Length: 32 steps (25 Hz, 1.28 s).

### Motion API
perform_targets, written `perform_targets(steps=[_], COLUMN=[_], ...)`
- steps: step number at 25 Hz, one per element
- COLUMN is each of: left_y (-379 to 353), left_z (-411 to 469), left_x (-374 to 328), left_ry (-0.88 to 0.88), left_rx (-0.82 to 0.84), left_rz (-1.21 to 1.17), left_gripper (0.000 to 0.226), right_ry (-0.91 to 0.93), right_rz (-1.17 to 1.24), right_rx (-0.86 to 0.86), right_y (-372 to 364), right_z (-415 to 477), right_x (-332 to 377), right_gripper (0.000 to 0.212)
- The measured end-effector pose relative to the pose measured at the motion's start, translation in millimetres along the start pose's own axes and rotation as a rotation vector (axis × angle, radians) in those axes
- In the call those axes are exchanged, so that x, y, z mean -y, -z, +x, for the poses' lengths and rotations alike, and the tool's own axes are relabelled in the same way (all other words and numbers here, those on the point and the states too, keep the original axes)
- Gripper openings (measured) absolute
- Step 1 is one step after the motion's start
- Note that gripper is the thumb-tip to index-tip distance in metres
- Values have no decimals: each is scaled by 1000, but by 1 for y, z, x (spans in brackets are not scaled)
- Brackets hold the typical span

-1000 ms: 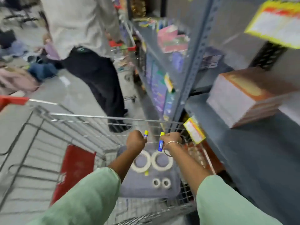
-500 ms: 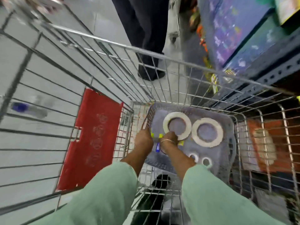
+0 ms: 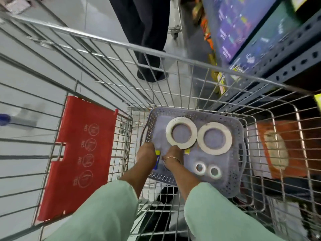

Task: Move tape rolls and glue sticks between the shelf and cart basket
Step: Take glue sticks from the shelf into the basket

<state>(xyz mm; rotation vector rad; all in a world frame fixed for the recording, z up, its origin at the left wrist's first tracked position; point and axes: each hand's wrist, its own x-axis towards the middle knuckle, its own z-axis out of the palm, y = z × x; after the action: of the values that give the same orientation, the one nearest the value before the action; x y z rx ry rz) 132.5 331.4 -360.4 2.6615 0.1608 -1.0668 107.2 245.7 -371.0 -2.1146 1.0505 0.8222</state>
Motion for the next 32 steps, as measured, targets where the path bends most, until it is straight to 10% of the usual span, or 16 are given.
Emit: perform_targets(steps=[6,14,23,32], left_y=[63,124,2,-90], left_z=[-59,-232,-412,-454], left_x=[-42,-225,-366,-380], left_ry=[-202,-732,-1092,-1125], left_rx=[-110,-187,262,189], left_rz=[-93,-407,-145,41], left_gripper=[14,38,17,19], right_ry=[101,283,-154,-464], right_rz=[272,589,691,522], right_rx=[-35,-439,-843,-871], right_y=[103,305,408,376], right_z=[-53,-201,-300,-287], right_x=[5,-91,-319,-395], right_gripper=[4,47,17,26])
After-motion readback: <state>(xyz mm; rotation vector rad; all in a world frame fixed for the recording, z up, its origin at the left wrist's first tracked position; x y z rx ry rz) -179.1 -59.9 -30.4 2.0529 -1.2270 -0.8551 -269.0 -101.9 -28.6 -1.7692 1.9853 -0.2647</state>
